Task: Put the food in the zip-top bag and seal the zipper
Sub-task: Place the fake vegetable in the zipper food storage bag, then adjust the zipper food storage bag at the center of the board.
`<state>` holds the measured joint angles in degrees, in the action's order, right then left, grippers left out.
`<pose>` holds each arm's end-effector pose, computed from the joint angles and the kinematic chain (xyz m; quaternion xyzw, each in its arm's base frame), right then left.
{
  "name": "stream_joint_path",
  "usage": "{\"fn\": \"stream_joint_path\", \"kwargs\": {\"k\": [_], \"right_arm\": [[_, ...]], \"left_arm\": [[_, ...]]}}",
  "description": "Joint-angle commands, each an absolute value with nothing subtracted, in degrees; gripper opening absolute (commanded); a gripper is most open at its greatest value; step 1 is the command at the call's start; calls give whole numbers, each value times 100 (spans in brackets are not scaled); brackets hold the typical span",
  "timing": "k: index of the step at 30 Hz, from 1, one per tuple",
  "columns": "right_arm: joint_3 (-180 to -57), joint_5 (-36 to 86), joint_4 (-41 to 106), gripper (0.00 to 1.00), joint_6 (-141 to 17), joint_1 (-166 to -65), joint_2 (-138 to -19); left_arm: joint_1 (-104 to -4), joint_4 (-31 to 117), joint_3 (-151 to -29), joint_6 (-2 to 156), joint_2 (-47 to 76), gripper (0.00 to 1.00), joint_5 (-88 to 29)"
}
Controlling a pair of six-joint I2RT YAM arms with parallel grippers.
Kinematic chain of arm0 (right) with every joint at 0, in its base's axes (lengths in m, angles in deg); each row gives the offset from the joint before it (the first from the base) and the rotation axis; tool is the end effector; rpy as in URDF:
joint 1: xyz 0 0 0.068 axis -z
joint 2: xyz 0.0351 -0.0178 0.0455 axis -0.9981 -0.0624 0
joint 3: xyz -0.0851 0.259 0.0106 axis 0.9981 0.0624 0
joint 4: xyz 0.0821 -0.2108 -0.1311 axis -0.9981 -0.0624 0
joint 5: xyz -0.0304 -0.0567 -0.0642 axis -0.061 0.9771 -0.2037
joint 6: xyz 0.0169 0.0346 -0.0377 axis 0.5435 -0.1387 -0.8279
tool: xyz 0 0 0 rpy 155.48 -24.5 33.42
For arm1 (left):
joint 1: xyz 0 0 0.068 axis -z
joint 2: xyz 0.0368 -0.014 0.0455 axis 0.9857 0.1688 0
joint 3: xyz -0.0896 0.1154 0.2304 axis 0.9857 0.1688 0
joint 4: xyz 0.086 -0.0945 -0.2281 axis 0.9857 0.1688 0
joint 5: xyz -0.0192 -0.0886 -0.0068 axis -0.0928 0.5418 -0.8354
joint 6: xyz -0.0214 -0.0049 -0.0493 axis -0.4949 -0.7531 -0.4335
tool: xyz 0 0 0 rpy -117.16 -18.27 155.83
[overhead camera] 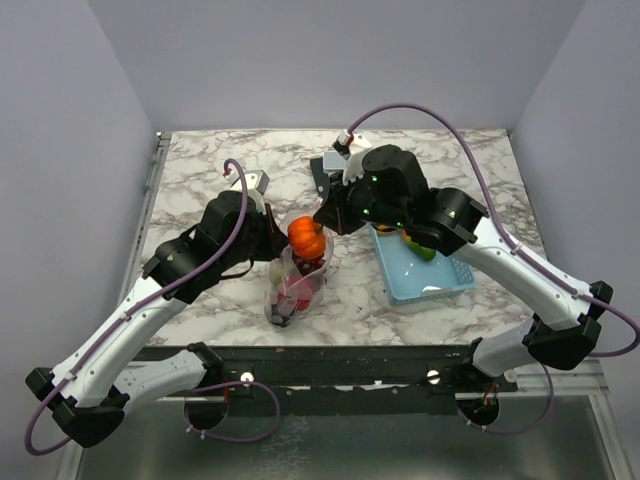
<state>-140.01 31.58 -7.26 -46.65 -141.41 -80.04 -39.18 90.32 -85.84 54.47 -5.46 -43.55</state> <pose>0.1746 0.2501 0.4489 -0.2409 0.8109 0.3370 0.4134 0.1439 -0.1209 0.3848 0.0318 0.8748 -0.2590 0.4081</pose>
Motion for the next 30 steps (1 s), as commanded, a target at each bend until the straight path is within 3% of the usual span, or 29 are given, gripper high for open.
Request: {"fn": "stream_joint_path", "kwargs": {"k": [1, 9, 11, 30], "right_arm": [[-13940, 3681, -923, 2, -4835, -14319, -8227], [-14029, 4222, -1103, 47, -4862, -14530, -8384], [-14061, 4249, -1100, 54, -4850, -14548, -8367], [-13856, 4751, -1578, 53, -4378, -14549, -8114]], "left_arm": [[-3889, 9104, -8767, 5379, -534, 0, -4344], [-3890, 9105, -8791, 5362, -542, 0, -4291], [-3889, 9103, -8801, 5362, -542, 0, -4287], [-3889, 9105, -8802, 5344, -540, 0, -4295]]}}
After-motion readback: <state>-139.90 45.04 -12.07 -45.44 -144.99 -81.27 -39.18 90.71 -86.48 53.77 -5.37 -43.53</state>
